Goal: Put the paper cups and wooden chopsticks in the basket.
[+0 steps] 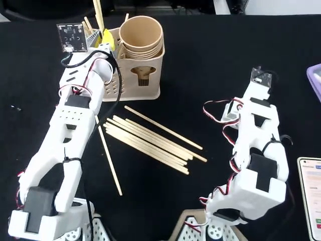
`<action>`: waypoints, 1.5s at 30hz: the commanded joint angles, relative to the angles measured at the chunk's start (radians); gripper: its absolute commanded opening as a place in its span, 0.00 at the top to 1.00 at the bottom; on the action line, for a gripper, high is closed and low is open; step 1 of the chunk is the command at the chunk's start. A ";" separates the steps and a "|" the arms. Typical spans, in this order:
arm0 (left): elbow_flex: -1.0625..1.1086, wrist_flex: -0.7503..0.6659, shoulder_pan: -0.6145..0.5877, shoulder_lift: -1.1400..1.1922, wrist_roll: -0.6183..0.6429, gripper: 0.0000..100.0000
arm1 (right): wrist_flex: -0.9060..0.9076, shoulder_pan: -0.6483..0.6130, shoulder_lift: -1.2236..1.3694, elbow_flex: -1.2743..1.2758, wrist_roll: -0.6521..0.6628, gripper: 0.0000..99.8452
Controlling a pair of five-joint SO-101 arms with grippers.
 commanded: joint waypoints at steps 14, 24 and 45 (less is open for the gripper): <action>0.081 0.077 -0.045 -0.310 -0.008 0.87 | -0.002 -0.028 -0.004 -0.051 0.000 0.88; 0.231 0.746 -0.220 -0.793 -0.006 0.87 | -0.002 -0.029 -0.004 -0.051 0.000 0.88; 0.997 0.506 -0.343 -1.082 0.000 0.87 | 0.249 -0.404 -0.113 0.001 0.729 0.88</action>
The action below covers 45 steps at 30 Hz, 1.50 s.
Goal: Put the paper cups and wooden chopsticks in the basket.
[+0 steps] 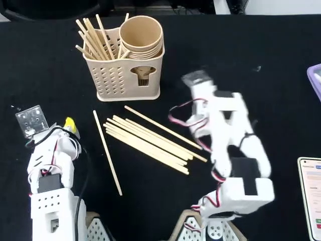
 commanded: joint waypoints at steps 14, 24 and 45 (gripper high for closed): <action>0.004 -0.025 0.022 -0.023 -0.006 0.87 | 0.253 -0.077 -0.099 -0.068 0.368 0.74; 0.004 -0.025 0.024 -0.023 -0.006 0.87 | 0.150 -0.153 -0.163 0.096 0.404 0.75; 0.007 -0.025 0.024 -0.023 -0.006 0.87 | -0.061 -0.112 -0.102 0.173 0.451 0.75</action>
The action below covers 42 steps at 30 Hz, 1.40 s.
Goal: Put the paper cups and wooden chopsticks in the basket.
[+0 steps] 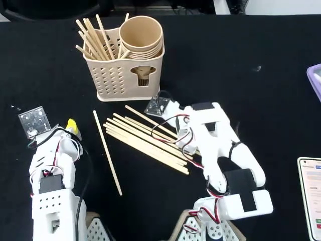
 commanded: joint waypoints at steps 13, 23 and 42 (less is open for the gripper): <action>-0.005 -0.023 0.015 -0.015 -0.006 0.87 | 0.123 0.028 0.142 -0.124 0.018 0.98; -0.005 -0.023 0.015 -0.015 -0.006 0.87 | 0.173 0.339 -0.085 -0.058 0.203 0.99; -0.005 -0.023 0.015 -0.015 -0.006 0.87 | 0.057 0.031 -0.085 -0.053 -0.051 0.82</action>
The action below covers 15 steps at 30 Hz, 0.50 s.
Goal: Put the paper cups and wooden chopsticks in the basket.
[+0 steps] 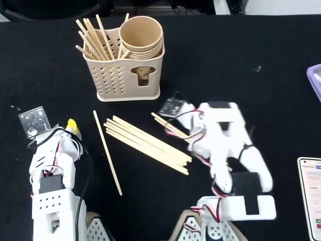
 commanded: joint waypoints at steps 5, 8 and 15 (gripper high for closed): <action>-0.005 -0.023 0.013 -0.015 -0.006 0.87 | -0.195 -0.107 -0.048 -0.048 -0.137 0.82; -0.005 -0.023 0.013 -0.015 -0.006 0.87 | -0.226 -0.107 -0.004 -0.054 -0.138 0.82; -0.005 -0.023 0.012 -0.015 -0.006 0.87 | -0.235 -0.103 0.189 -0.120 -0.137 0.82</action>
